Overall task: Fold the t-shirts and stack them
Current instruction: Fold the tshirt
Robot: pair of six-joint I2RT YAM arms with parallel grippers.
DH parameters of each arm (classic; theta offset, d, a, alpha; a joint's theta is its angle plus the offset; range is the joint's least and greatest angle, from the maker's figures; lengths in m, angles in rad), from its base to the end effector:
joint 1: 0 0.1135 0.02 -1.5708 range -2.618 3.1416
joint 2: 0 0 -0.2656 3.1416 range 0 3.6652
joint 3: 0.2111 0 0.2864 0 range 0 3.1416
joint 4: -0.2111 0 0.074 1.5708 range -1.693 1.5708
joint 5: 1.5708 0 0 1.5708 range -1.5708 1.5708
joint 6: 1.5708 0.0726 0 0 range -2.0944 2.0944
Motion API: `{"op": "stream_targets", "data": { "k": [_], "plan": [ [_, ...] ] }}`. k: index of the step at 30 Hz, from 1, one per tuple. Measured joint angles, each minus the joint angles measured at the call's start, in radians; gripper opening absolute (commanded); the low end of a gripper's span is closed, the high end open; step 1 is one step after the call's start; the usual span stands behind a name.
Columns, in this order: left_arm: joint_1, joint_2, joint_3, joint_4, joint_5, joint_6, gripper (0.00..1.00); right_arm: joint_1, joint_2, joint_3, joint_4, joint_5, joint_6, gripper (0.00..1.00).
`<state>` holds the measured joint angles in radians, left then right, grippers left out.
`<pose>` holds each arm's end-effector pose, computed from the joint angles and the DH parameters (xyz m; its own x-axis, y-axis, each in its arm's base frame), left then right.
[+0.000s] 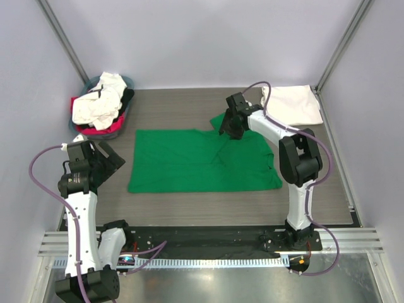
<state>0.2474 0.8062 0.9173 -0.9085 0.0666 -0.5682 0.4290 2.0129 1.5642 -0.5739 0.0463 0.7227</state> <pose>0.2049 0.0468 0.2911 -0.4775 -0.6744 -0.5632 -0.5413 0.7307 -0.4160 0.4455 0.2001 0.1611 -0.8424 0.3412 -0.4170 0.2182 0.9237 0.3151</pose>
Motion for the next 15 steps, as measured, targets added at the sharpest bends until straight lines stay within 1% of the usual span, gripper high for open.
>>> {"op": "stream_targets", "data": {
  "k": [2,5,8,12,15],
  "plan": [
    [0.000,0.000,0.000,0.000,0.000,0.000,0.84,0.003,0.013,0.027,-0.013,0.000,-0.014,0.56],
    [0.000,0.001,0.000,0.000,0.000,0.000,0.85,0.006,-0.004,0.011,-0.040,0.016,-0.031,0.56],
    [0.000,0.003,-0.008,0.002,0.001,0.000,0.86,0.006,-0.077,-0.102,-0.044,0.056,-0.046,0.56],
    [0.000,0.022,-0.019,0.010,0.012,0.000,0.86,0.006,-0.231,-0.279,-0.060,0.092,-0.066,0.56],
    [-0.003,0.056,-0.036,0.039,0.049,-0.009,0.86,-0.002,-0.352,-0.400,-0.056,0.099,-0.070,0.56]
  ]
}}
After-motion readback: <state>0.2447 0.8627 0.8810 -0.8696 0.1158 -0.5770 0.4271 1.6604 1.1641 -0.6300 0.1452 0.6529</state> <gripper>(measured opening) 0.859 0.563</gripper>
